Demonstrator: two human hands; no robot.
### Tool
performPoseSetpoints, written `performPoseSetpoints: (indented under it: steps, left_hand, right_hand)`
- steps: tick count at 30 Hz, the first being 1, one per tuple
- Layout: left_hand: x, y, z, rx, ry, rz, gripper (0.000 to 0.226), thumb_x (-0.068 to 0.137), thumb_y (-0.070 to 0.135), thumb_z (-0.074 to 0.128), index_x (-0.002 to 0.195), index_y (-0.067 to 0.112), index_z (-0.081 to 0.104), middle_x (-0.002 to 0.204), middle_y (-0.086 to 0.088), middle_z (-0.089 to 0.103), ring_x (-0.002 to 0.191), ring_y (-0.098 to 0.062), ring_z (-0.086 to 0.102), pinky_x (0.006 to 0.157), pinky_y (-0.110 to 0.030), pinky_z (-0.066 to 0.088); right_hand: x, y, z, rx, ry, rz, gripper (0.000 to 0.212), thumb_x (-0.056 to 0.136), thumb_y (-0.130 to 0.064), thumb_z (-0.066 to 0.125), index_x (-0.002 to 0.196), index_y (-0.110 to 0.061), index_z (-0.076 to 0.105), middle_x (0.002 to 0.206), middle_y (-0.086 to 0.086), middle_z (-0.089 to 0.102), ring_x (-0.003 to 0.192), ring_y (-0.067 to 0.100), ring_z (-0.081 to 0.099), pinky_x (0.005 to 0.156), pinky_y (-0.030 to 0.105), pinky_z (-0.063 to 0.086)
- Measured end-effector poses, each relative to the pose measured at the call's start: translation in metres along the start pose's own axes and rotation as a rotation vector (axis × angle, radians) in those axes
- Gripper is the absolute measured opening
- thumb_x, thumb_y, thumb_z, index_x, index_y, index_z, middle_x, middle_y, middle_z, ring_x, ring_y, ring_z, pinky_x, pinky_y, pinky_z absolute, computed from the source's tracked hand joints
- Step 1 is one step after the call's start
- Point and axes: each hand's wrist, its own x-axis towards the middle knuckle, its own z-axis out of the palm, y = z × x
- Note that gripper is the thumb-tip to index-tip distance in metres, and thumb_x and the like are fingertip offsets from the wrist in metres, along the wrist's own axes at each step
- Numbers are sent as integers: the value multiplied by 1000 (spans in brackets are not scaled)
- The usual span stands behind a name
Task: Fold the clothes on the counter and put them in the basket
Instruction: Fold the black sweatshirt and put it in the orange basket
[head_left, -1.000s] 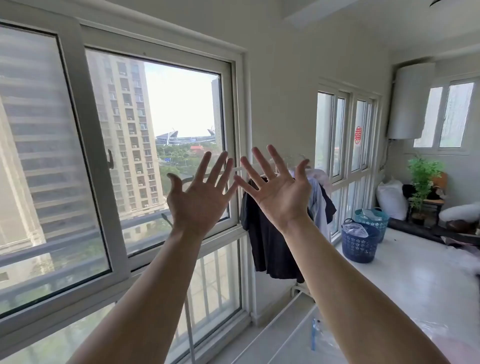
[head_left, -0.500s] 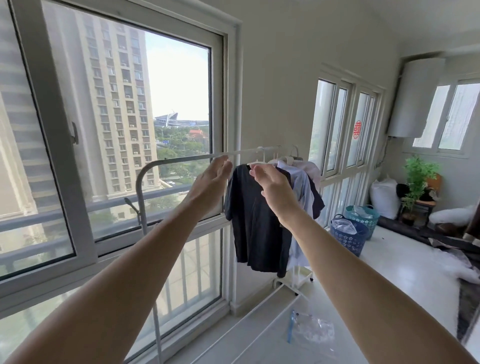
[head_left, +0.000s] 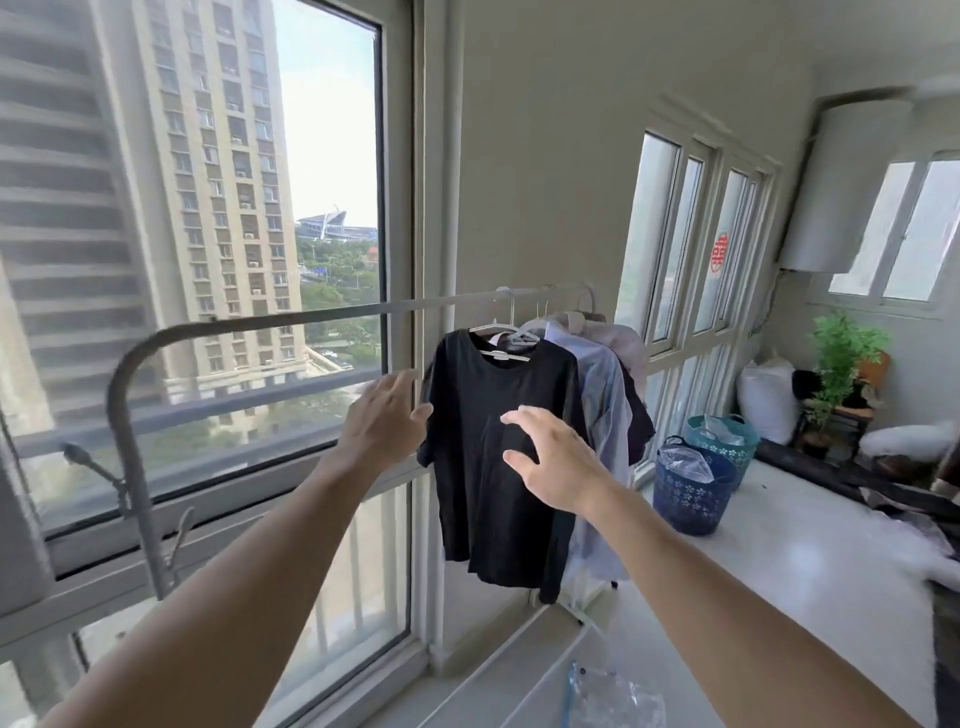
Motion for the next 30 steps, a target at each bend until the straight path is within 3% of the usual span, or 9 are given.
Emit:
performPoseSetpoints:
  steps: [9,17,24,26,28,30]
  left_hand:
    - [180,-8,110,-87,-128,-14,61,99,36,52,153,19,28,157,-5,36,143,-26,36,115,-45,32]
    - [287,0,196,-100,-269,-57,69,96,32,59,154,26,21,144,-7,51,132,-23,48,104,-33,37]
    - [371,-1,243,-59,-199,-158,77,95,27,62,156,24,14,157,-9,27,144,-28,29,115,-36,25]
    - [394,-8,247,2,-140,-200,78,95,29,63,156,24,14,158,-10,24,144,-32,26,117,-42,25]
    - [415,-14,254,47,-108,-265,73,96,29,61,155,24,18,157,-9,26,142,-36,27,115,-46,26]
    - [425,-20,263,105,-111,-309,61,97,31,55,151,25,30,151,-7,32,138,-37,32,114,-48,30]
  right_hand:
    - [159,118,9,40,4,48,41,95,-27,59,136,-25,51,145,-4,46,134,16,44,109,37,38]
    - [287,185,19,155,-58,-3,35,94,-26,62,129,-25,59,128,-2,64,114,16,61,100,39,47]
    - [410,236,31,129,163,-44,42,95,-25,59,135,-20,48,123,9,54,114,29,54,85,38,44]
    - [436,248,45,95,115,-64,35,94,-29,59,126,-16,50,122,11,55,113,33,55,81,40,44]
    - [457,261,62,69,57,-93,17,94,-31,57,100,-16,53,108,12,63,102,36,60,72,39,43]
    - [473,272,74,90,27,-107,18,95,-34,54,92,-16,56,95,11,69,93,37,63,69,38,46]
